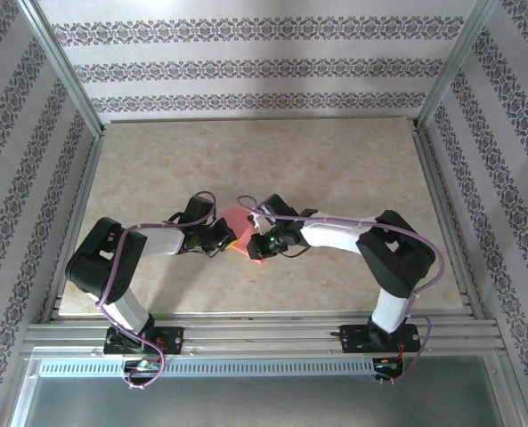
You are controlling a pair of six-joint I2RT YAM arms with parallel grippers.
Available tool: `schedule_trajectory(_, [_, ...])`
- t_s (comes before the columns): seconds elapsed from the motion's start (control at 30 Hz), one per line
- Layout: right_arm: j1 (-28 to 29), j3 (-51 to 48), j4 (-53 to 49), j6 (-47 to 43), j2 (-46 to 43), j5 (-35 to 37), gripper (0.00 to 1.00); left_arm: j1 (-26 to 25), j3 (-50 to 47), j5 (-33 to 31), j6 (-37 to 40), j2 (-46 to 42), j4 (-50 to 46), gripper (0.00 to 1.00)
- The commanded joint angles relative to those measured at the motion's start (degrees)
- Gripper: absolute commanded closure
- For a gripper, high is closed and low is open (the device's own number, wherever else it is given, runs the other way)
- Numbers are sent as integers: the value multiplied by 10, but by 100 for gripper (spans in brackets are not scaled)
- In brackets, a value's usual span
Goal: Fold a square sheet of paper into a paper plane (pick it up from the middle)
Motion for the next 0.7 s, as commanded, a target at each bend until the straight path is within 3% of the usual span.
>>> schedule_trajectory(0.0, [4, 15, -10, -7, 23, 12, 87, -6, -10, -25, 10, 26, -75, 100])
schedule_trajectory(0.37, [4, -1, -27, -6, 45, 37, 88, -5, 10, -3, 30, 5, -44, 100])
schedule_trajectory(0.5, [4, -2, -31, 2, 53, 40, 88, -11, 24, 12, 42, -46, -22, 91])
schedule_trajectory(0.67, [3, -2, -34, 13, 60, 39, 88, -38, 3, -5, 25, -87, -12, 89])
